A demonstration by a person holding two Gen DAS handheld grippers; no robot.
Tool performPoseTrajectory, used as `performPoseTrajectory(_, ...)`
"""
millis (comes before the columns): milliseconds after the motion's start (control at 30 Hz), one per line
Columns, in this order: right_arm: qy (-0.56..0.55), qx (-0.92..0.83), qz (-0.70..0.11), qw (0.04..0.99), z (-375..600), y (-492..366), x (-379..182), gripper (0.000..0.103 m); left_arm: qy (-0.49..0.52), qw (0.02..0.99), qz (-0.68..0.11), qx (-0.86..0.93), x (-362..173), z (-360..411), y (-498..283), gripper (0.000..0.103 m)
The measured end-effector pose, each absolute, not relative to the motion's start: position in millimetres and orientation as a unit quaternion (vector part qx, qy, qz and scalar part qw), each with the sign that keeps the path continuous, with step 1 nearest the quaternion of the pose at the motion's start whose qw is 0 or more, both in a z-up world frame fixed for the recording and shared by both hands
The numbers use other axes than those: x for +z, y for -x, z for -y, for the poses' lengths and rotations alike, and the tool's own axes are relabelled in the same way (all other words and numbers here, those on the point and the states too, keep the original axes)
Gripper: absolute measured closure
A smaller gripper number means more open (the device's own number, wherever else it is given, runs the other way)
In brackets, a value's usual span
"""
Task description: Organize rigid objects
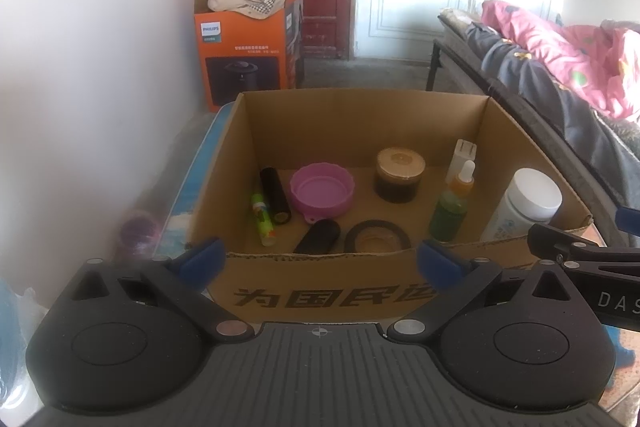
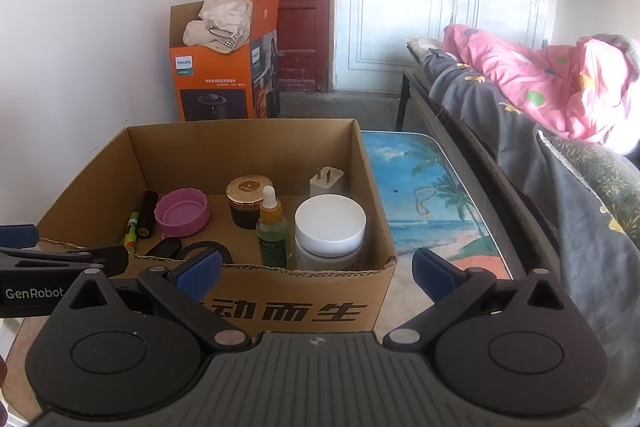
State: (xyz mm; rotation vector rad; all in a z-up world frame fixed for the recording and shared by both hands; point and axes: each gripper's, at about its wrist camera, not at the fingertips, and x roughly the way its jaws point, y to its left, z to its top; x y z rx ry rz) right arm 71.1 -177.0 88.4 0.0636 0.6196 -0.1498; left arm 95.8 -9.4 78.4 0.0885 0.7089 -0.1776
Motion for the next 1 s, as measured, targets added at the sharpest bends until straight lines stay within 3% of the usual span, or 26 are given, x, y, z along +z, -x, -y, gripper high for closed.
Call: performPoseTrajectory(1000,-0.038,-0.076,-0.306,0.948,178.8,-68.8,87.4,0.0,-0.047,0.934,-0.344,-0.085,79.8,13.8,-94.1,0.001)
